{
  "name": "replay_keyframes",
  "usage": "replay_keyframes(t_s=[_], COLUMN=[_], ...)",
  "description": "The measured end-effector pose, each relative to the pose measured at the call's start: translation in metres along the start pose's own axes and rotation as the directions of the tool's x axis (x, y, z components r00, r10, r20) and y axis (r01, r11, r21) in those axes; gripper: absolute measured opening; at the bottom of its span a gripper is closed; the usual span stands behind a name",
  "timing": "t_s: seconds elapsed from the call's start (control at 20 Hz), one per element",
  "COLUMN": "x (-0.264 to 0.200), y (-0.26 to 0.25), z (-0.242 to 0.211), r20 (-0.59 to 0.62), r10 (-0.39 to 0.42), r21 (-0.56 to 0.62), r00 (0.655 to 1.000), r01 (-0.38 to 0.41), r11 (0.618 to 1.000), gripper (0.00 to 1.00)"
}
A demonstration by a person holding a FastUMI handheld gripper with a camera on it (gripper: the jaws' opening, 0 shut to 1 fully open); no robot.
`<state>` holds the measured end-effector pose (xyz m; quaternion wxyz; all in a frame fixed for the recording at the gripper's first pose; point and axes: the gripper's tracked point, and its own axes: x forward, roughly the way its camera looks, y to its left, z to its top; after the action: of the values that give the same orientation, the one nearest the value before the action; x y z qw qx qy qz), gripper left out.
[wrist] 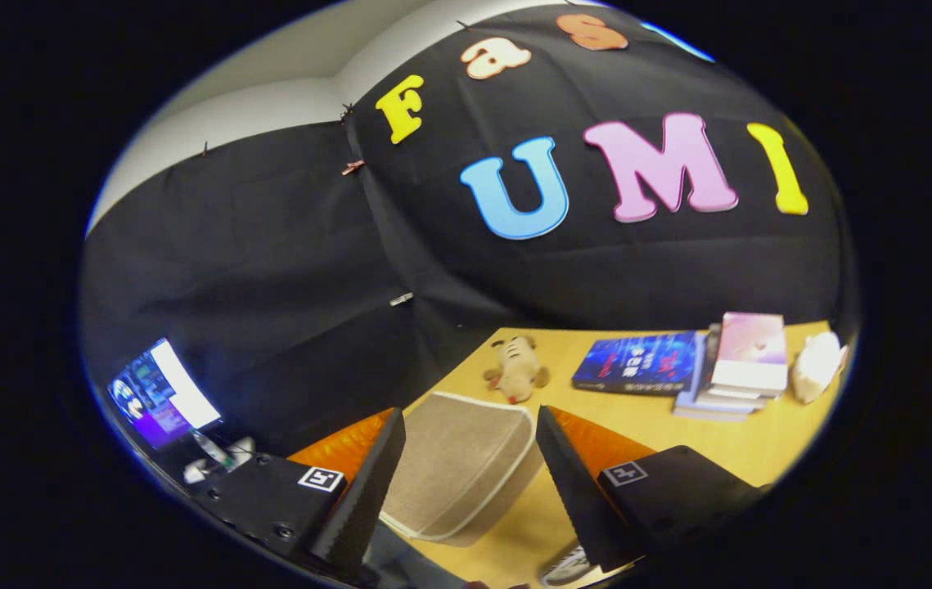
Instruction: Open the storage box then place both shoes into the box .Put the left shoe in first, then the right shoe, with the right side of both shoes facing outward in a uniform manner.
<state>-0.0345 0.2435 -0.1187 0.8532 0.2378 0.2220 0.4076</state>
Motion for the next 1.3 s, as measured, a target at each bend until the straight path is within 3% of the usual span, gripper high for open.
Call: replay_keyframes(t_s=[0.1,0.2,0.3,0.55,0.75,0.95,1.0,1.15,1.3], x=[0.015,0.029,0.043,0.074,0.089,0.092,0.094,0.094,0.093], y=[0.004,-0.001,-0.011,-0.04,-0.052,-0.052,-0.051,-0.05,-0.046], z=[-0.025,-0.05,-0.076,-0.125,-0.157,-0.169,-0.168,-0.17,-0.16], r20=[-0.077,-0.151,-0.208,-0.286,-0.31,-0.274,-0.246,-0.213,-0.169], r10=[0.094,0.169,0.218,0.338,0.417,0.516,0.538,0.566,0.596], r21=[0.133,0.301,0.443,0.619,0.697,0.79,0.812,0.839,0.862], r00=[0.993,0.974,0.953,0.897,0.855,0.812,0.806,0.796,0.785], r01=[-0.083,-0.118,-0.107,-0.096,-0.094,-0.116,-0.132,-0.148,-0.176], r11=[0.988,0.946,0.89,0.78,0.711,0.602,0.569,0.524,0.476], gripper=[0.98,0.98,0.98,0.98,0.98,0.98,0.98,0.96,0.78])
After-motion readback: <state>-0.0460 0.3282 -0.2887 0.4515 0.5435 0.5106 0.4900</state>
